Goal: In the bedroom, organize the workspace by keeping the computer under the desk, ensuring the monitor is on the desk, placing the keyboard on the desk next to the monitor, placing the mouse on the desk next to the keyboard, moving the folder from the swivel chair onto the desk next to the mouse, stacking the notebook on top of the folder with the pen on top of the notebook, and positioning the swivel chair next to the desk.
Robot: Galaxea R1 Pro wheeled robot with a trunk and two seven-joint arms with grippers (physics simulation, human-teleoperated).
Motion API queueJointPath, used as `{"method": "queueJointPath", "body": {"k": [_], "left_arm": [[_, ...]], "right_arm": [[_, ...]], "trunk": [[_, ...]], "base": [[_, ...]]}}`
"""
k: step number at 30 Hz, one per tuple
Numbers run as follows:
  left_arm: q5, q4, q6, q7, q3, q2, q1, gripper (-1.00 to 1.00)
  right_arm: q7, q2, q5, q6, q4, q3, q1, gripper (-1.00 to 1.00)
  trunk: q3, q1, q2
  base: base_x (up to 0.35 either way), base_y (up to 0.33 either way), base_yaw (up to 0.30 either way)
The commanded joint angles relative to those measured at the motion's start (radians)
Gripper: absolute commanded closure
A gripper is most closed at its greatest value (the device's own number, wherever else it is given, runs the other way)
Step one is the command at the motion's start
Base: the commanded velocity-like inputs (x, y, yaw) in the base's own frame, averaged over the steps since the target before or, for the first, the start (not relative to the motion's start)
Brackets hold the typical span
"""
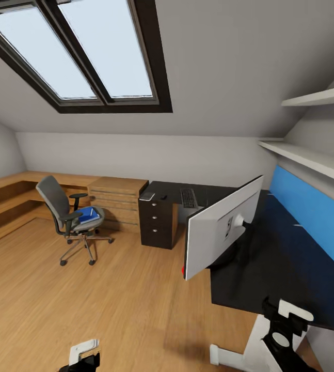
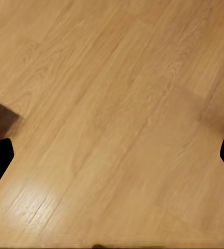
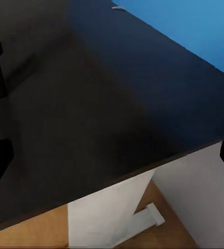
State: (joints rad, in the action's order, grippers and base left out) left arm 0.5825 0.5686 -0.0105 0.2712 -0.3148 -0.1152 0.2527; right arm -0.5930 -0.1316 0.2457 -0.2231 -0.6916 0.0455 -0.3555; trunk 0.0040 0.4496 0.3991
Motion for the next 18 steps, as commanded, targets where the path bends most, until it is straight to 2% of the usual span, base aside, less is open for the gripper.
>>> {"method": "queueJointPath", "body": {"k": [1,3,5,6,13,18], "left_arm": [[0.008,-0.028,0.015,0.01,-0.008,0.003,0.0,-1.0],[0.008,-0.063,0.027,0.011,-0.007,0.006,0.0,-1.0],[0.008,-0.164,0.048,0.009,-0.007,0.009,0.0,-1.0],[0.009,-0.327,0.255,0.008,-0.008,0.042,0.0,-1.0],[0.008,-0.362,0.27,0.008,-0.01,0.061,0.0,-1.0],[0.008,-0.366,0.272,0.008,-0.01,0.064,0.0,-1.0]], "right_arm": [[0.001,0.002,0.009,-0.032,0.022,0.006,0.0,-1.0],[0.007,0.009,0.009,-0.053,0.038,0.006,0.0,-1.0],[0.016,0.035,0.004,-0.079,0.07,0.006,-0.001,-1.0],[0.021,0.079,0.001,-0.242,0.17,0.007,0.0,-1.0],[0.022,0.08,0.001,-0.304,0.225,0.008,-0.001,-1.0],[0.024,0.08,0.001,-0.307,0.23,0.007,0.0,-1.0]], "trunk": [[0.0,0.0,0.001],[0.0,0.0,0.001],[0.0,0.0,0.001],[0.0,0.0,0.001],[-0.001,0.0,0.001],[-0.003,0.0,0.001]], "base": [[0.0,0.0,0.0],[0.0,0.0,0.0],[0.0,0.0,0.0],[0.0,-0.253,0.187],[0.0,-0.292,0.231],[0.0,-0.273,0.101]]}}
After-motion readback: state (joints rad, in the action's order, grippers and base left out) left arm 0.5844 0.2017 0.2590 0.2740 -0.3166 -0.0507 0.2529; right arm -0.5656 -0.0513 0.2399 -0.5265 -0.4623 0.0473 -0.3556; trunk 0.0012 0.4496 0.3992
